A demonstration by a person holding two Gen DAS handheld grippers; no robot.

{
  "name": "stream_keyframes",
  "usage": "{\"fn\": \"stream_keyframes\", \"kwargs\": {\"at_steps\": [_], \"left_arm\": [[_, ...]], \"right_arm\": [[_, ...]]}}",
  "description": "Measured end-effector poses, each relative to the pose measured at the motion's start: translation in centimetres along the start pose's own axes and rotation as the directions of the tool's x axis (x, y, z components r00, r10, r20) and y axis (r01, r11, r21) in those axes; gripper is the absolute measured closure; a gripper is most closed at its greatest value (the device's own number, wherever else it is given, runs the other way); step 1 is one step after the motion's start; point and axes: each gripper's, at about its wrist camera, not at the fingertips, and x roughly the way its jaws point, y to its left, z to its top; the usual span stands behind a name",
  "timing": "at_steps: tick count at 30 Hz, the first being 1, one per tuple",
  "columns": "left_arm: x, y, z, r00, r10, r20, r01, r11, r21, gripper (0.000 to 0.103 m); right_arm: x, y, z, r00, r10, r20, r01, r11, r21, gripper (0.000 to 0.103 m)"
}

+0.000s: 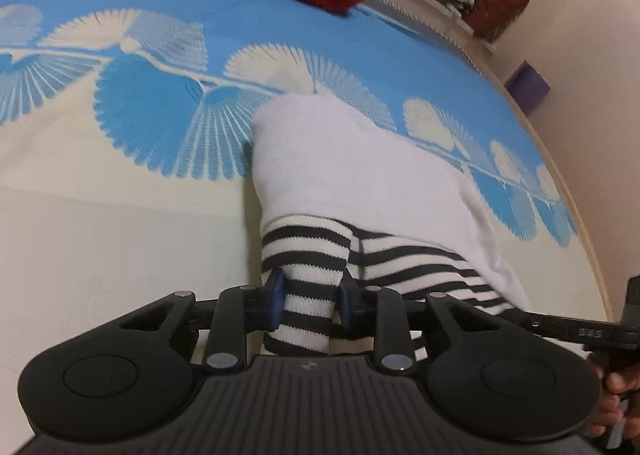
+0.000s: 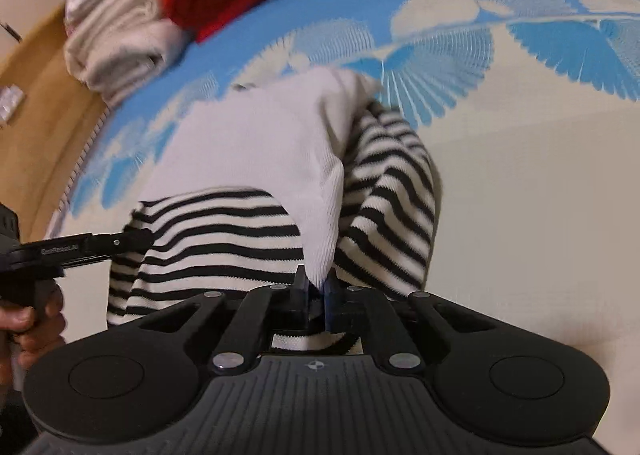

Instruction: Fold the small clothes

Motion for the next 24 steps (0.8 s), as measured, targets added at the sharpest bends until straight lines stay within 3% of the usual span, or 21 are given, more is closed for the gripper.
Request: {"fn": "stream_keyframes", "kwargs": {"at_steps": [3,6,8,10,12,13,16,18,21,22,24], "left_arm": [[0.9,0.0,-0.6,0.994,0.063,-0.087,-0.063,0.998,0.008,0.062],[-0.6,-0.8,-0.6,0.997,0.068,-0.046,-0.067,0.997,0.036,0.062],[-1.7,-1.3,-0.8,0.999,0.036,-0.021,-0.035,0.997,0.062,0.062],[-1.3,-1.7,-1.4,0.998,0.015,-0.053,-0.009,0.994,0.106,0.06],[0.5,-2.4,-2.5,0.989,0.101,-0.111,-0.075,0.973,0.219,0.054],[1.0,-2.7,-3.0,0.984,0.146,-0.102,-0.114,0.957,0.268,0.042],[0.0,-2.6,-2.9,0.985,0.152,-0.076,-0.131,0.964,0.23,0.041],[-2.0,-2.8,-2.8,0.982,0.189,-0.021,-0.181,0.961,0.211,0.041],[-5.9,-4.2,-2.8,0.969,0.228,0.094,-0.245,0.938,0.246,0.037],[-7.3,-4.6,-2.9,0.964,0.231,0.132,-0.257,0.935,0.243,0.031],[-10.4,-5.4,-3.6,0.949,0.224,0.221,-0.273,0.935,0.225,0.021]], "right_arm": [[-0.1,-0.9,0.1,1.0,-0.002,-0.006,0.003,0.999,0.052,0.097],[1.2,-1.0,-0.3,0.996,-0.038,-0.077,0.04,0.999,0.031,0.096],[1.4,-0.7,-0.4,0.995,-0.055,-0.086,0.055,0.998,-0.002,0.095],[1.3,-0.7,-0.4,0.995,-0.049,-0.083,0.049,0.999,0.002,0.095],[1.4,-0.9,-0.3,0.995,-0.048,-0.084,0.048,0.999,0.006,0.094],[1.8,-1.1,-0.2,0.994,-0.058,-0.088,0.058,0.998,-0.004,0.094],[2.6,-0.5,-1.0,0.97,-0.221,-0.105,0.205,0.968,-0.141,0.093],[2.6,-0.1,-1.5,0.943,-0.32,-0.091,0.293,0.929,-0.226,0.093],[-0.1,0.8,-1.2,0.942,-0.334,0.043,0.335,0.914,-0.23,0.093],[-1.5,1.2,-1.2,0.939,-0.329,0.102,0.344,0.912,-0.221,0.091],[-4.1,2.1,-1.2,0.923,-0.333,0.194,0.37,0.907,-0.203,0.068]]}}
